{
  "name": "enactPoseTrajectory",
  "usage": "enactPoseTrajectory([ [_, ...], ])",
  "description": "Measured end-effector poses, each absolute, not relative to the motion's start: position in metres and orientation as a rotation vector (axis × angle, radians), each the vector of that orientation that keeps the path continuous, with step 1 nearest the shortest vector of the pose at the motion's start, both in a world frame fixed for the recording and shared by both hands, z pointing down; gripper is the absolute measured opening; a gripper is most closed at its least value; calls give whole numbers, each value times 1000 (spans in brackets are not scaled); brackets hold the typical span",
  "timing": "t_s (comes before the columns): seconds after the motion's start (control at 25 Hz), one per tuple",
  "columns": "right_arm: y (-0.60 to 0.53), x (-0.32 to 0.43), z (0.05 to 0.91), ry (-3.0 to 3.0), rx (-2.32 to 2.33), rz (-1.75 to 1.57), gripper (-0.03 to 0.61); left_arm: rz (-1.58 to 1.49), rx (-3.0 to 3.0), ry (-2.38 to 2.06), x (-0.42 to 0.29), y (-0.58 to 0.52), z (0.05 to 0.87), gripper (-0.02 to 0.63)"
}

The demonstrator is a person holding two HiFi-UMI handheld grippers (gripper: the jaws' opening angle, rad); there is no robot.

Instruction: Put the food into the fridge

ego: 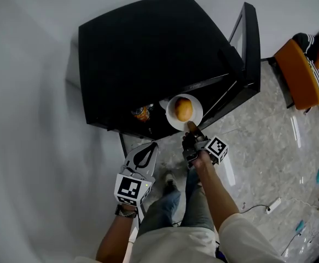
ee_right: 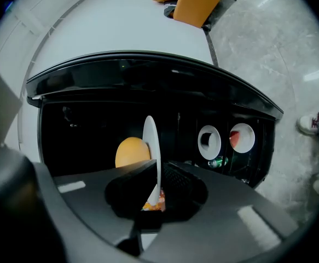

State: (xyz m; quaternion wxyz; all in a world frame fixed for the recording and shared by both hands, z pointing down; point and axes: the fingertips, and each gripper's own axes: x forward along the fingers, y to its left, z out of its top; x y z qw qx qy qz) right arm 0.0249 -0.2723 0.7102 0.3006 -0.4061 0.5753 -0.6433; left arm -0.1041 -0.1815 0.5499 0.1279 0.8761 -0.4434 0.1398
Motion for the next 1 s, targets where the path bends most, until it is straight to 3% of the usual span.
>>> enactPoseTrajectory([
  [1.0, -312, 24, 758, 1443, -1157, -1722, 18, 419, 2493, -1298, -111, -177, 573, 5],
])
